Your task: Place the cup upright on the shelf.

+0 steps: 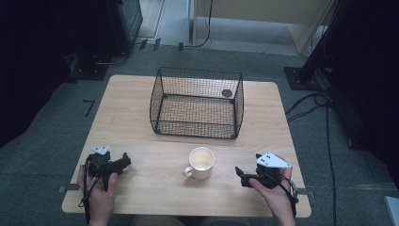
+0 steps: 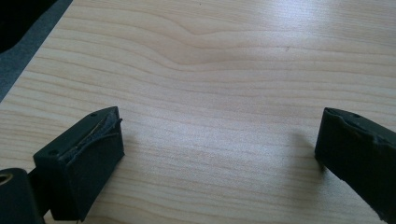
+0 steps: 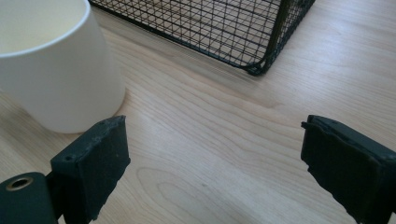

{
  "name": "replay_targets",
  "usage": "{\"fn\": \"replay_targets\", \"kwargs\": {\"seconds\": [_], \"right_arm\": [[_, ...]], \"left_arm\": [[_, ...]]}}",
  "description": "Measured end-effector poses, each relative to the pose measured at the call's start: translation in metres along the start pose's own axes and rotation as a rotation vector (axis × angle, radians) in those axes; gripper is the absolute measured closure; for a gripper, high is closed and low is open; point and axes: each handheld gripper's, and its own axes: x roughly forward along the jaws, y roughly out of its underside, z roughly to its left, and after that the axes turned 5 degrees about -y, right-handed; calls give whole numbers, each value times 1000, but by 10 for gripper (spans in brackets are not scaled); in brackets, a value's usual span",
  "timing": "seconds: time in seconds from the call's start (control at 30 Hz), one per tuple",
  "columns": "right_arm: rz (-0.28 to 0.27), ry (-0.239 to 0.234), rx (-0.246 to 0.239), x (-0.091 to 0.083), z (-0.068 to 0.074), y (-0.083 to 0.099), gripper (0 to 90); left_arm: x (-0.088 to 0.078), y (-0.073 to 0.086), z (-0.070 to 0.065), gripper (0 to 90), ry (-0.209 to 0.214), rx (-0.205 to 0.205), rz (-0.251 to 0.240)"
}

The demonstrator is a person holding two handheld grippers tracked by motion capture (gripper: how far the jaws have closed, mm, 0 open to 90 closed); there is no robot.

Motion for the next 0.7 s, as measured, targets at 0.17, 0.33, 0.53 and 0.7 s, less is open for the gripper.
{"fn": "replay_targets", "kwargs": {"seconds": [0.17,0.33,0.53,0.7], "right_arm": [[-11,-22,-8,3,8,-5,70],[-5,-53,-15,8,17,-11,31],[-3,-89,-33,16,30,-17,23],[-10,-105,-37,20,37,-21,23]], "left_arm": [[0,0,0,12,0,0,0],[0,0,0,12,0,1,0],[0,0,0,12,0,0,0],[0,0,0,12,0,0,0]]}}
